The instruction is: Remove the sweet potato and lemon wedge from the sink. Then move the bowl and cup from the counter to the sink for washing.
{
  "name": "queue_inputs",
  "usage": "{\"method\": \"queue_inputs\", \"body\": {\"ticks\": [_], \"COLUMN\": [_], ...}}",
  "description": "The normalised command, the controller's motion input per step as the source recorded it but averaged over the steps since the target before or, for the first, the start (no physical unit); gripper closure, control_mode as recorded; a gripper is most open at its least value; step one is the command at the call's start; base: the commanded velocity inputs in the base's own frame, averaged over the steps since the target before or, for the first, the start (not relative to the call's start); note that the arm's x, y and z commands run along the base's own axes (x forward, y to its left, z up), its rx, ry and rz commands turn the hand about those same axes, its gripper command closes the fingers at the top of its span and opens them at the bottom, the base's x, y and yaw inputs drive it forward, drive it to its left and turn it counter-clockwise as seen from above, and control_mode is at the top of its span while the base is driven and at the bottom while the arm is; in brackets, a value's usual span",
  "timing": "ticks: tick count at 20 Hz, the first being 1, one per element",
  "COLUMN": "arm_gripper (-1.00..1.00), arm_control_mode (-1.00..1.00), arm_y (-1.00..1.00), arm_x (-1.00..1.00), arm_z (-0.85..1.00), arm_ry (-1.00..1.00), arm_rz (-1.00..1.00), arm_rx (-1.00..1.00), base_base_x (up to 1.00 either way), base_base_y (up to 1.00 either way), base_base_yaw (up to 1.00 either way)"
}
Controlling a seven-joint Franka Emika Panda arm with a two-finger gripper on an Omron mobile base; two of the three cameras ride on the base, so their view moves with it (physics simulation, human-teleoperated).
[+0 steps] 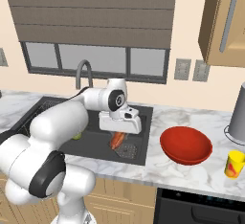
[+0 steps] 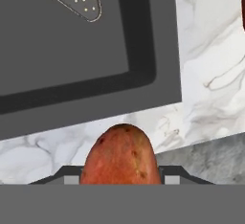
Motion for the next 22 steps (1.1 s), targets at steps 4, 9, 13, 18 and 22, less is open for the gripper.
{"method": "queue_inputs", "body": {"ticks": [4,9,13,18,22], "arm_gripper": [1.00,1.00,1.00,1.00,1.00], "arm_control_mode": [-1.00,-1.00,-1.00,-1.00,-1.00], "arm_y": [-0.15,-0.19,-0.18,-0.12,-0.12], "arm_x": [0.29,0.25,0.22,0.14,0.25], "arm_z": [0.00,-0.02,-0.03,-0.10,-0.11], "arm_ry": [-0.01,-0.05,-0.12,-0.18,-0.20], "arm_rz": [0.00,0.00,0.00,0.02,0.04], "arm_rx": [0.00,0.00,0.00,0.00,0.00], "base_base_x": [0.00,0.00,0.00,0.00,0.00], "base_base_y": [0.00,0.00,0.00,0.00,0.00], "base_base_yaw": [0.00,0.00,0.00,0.00,0.00]}}
